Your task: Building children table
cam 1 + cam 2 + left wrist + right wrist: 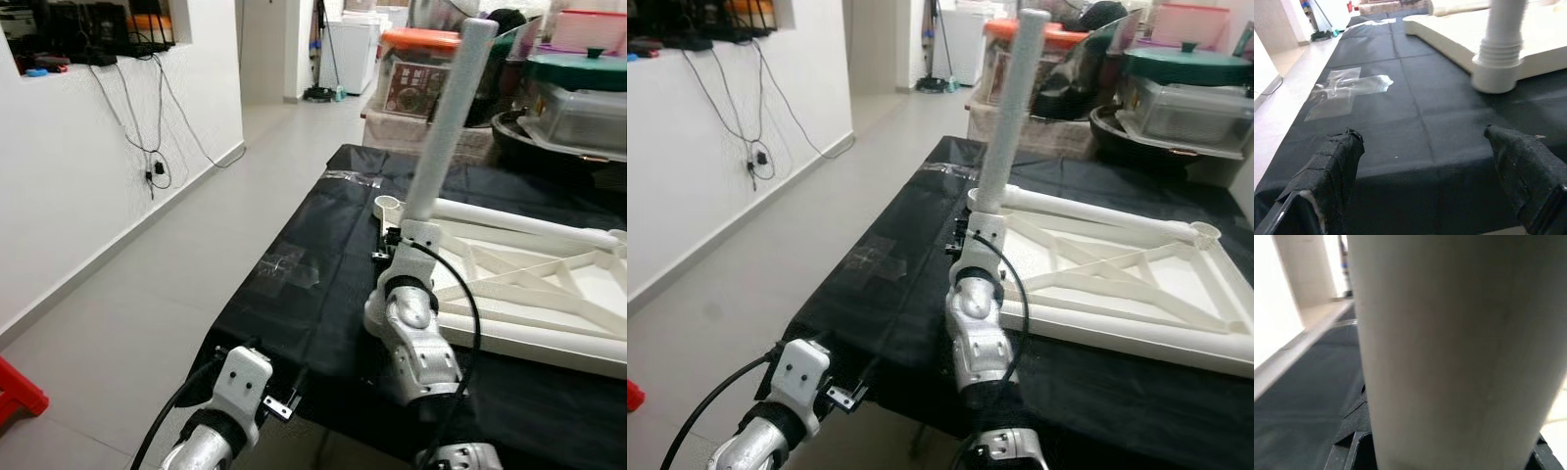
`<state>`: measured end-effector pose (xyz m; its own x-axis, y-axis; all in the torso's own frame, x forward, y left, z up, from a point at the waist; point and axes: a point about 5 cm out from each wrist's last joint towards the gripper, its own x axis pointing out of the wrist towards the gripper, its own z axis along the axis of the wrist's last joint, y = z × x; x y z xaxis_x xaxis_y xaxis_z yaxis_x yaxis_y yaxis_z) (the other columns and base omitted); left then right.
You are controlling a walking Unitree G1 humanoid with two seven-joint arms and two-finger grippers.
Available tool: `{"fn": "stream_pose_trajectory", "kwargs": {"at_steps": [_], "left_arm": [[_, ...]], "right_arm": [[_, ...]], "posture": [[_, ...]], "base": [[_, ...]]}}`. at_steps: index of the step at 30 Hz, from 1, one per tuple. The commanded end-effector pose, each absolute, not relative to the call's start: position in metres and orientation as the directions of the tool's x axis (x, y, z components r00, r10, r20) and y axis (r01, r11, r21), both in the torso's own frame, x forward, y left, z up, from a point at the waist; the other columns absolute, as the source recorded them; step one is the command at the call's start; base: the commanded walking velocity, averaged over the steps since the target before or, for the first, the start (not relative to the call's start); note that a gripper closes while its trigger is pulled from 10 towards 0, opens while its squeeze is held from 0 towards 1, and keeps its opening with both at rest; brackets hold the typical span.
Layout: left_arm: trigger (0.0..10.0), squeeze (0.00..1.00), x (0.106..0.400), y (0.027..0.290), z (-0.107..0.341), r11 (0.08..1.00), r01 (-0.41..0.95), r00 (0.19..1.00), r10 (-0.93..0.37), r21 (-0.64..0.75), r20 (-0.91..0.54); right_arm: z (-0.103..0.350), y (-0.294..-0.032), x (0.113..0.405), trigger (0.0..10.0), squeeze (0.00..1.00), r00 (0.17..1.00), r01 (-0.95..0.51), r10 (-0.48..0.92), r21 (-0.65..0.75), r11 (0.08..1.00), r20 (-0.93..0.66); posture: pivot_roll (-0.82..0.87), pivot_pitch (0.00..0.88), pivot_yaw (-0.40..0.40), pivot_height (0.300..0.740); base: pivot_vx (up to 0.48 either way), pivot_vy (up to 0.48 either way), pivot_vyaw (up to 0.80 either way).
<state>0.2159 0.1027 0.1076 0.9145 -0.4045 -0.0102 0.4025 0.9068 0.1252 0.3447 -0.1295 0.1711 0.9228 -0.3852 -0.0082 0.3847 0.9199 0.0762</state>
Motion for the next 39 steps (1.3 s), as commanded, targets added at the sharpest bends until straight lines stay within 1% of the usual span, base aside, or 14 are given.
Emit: {"fn": "stream_pose_trajectory", "kwargs": {"at_steps": [1, 2, 3, 4, 5, 6, 9, 10, 11, 12, 15, 22, 26, 39], "left_arm": [[10.0, 0.0, 0.215, 0.103, 0.104, 0.905, 0.404, 0.914, -0.404, 0.132, -0.025], [10.0, 0.0, 0.215, 0.103, 0.104, 0.905, 0.404, 0.914, -0.404, 0.132, -0.025], [10.0, 0.0, 0.215, 0.103, 0.104, 0.905, 0.404, 0.914, -0.404, 0.132, -0.025], [10.0, 0.0, 0.215, 0.103, 0.104, 0.905, 0.404, 0.914, -0.404, 0.132, -0.025], [10.0, 0.0, 0.215, 0.103, 0.104, 0.905, 0.404, 0.914, -0.404, 0.133, -0.025], [10.0, 0.0, 0.215, 0.103, 0.104, 0.905, 0.404, 0.914, -0.405, 0.133, -0.025], [10.0, 0.0, 0.216, 0.103, 0.104, 0.904, 0.405, 0.914, -0.406, 0.133, -0.025], [10.0, 0.0, 0.216, 0.102, 0.104, 0.904, 0.406, 0.913, -0.407, 0.133, -0.025], [10.0, 0.0, 0.216, 0.102, 0.104, 0.904, 0.406, 0.913, -0.407, 0.133, -0.025], [10.0, 0.0, 0.216, 0.102, 0.104, 0.904, 0.407, 0.913, -0.407, 0.133, -0.025], [10.0, 0.0, 0.216, 0.102, 0.104, 0.904, 0.407, 0.913, -0.408, 0.133, -0.025], [10.0, 0.0, 0.218, 0.101, 0.104, 0.904, 0.407, 0.913, -0.408, 0.134, -0.024], [10.0, 0.0, 0.22, 0.1, 0.103, 0.9, 0.412, 0.91, -0.414, 0.14, -0.021], [10.0, 0.0, 0.22, 0.098, 0.102, 0.895, 0.415, 0.908, -0.418, 0.162, -0.018]], "right_arm": [[0.15, -0.123, 0.338, 0.0, 0.0, 0.894, 0.44, -0.424, 0.109, 0.892, -0.142], [0.15, -0.123, 0.338, 0.0, 0.0, 0.894, 0.44, -0.424, 0.109, 0.892, -0.142], [0.151, -0.115, 0.338, 3.4, 0.0, 0.903, 0.421, -0.404, 0.114, 0.9, -0.144], [0.151, -0.115, 0.338, 3.4, 0.0, 0.903, 0.421, -0.404, 0.114, 0.9, -0.144], [0.155, -0.106, 0.339, 10.0, 0.0, 0.934, 0.353, -0.341, 0.118, 0.928, -0.111], [0.159, -0.099, 0.341, 10.0, 1.0, 0.962, 0.273, -0.268, 0.112, 0.955, -0.06], [0.162, -0.097, 0.342, 10.0, 1.0, 0.974, 0.228, -0.226, 0.112, 0.967, -0.029], [0.163, -0.099, 0.343, 10.0, 0.58, 0.978, 0.206, -0.207, 0.094, 0.974, -0.004], [0.163, -0.099, 0.343, 10.0, 0.58, 0.978, 0.206, -0.207, 0.094, 0.974, -0.004], [0.164, -0.104, 0.343, 10.0, 0.0, 0.978, 0.208, -0.21, 0.084, 0.974, 0.012], [0.165, -0.112, 0.346, 10.0, 0.0, 0.979, 0.197, -0.2, 0.073, 0.978, 0.032], [0.174, -0.13, 0.368, 10.0, 0.0, 0.966, -0.253, 0.249, 0.062, 0.965, 0.072], [0.18, -0.131, 0.376, 10.0, 0.0, 0.741, -0.67, 0.671, 0.036, 0.742, -0.032], [0.192, -0.11, 0.376, 10.0, 0.0, 0.371, -0.926, 0.918, 0.011, 0.377, -0.142]], "posture": [[0.2, 0.0, -0.064, 0.74], [0.2, 0.0, -0.064, 0.74], [0.2, 0.0, -0.064, 0.74], [0.2, 0.0, -0.064, 0.74], [0.19, 0.0, -0.067, 0.74], [0.19, 0.0, -0.066, 0.74], [0.19, 0.0, -0.065, 0.74], [0.19, 0.0, -0.065, 0.74], [0.19, 0.0, -0.065, 0.74], [0.19, 0.0, -0.065, 0.74], [0.19, 0.0, -0.068, 0.74], [0.18, 0.0, -0.065, 0.74], [0.21, 0.0, -0.091, 0.74], [0.27, 0.0, -0.129, 0.74]], "base": [[0.0, 0.0, 0.0], [0.0, 0.0, 0.0], [0.0, 0.0, 0.0], [0.0, 0.0, 0.0], [0.0, 0.0, 0.0], [0.0, 0.0, 0.0], [0.0, 0.0, 0.0], [0.0, 0.0, 0.0], [0.0, 0.0, 0.0], [0.0, 0.0, 0.0], [0.0, 0.0, 0.0], [0.0, 0.0, 0.0], [0.0, 0.0, 0.0], [0.0, 0.0, 0.0]]}}
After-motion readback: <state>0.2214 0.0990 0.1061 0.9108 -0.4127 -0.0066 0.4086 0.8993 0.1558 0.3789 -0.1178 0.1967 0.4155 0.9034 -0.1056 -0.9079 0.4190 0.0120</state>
